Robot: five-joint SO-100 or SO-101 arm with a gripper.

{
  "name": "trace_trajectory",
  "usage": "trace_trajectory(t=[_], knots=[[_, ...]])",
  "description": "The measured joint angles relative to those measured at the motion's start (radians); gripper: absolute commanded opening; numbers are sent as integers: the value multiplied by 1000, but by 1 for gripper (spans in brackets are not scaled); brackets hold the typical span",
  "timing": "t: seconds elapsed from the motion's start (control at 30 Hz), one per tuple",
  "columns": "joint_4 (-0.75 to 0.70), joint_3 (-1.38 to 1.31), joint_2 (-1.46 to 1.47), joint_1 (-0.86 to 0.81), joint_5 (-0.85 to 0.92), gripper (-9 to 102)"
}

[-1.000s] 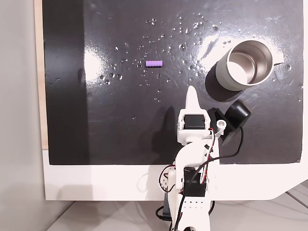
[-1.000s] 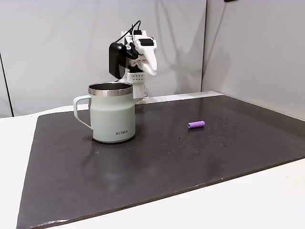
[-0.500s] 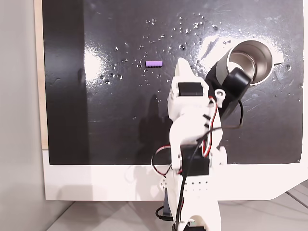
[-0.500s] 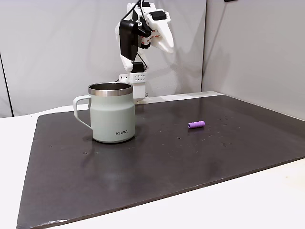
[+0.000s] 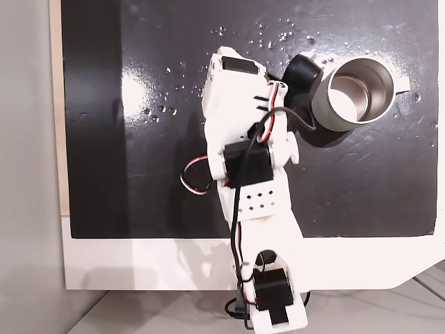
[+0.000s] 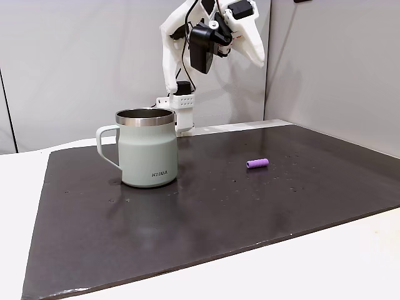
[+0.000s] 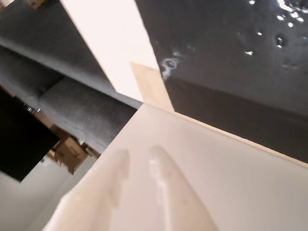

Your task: Grasp a pengrip and put it in the cup.

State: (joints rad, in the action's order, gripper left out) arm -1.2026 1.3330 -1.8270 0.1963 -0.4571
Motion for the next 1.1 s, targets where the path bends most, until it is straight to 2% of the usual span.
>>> trace_trajectory(t=[0.17, 0.7, 1.1], knots=[[-117, -199, 201, -6, -58, 0], [-146, -676, 733, -31, -55, 0], [-163, -729, 917, -23, -78, 0]])
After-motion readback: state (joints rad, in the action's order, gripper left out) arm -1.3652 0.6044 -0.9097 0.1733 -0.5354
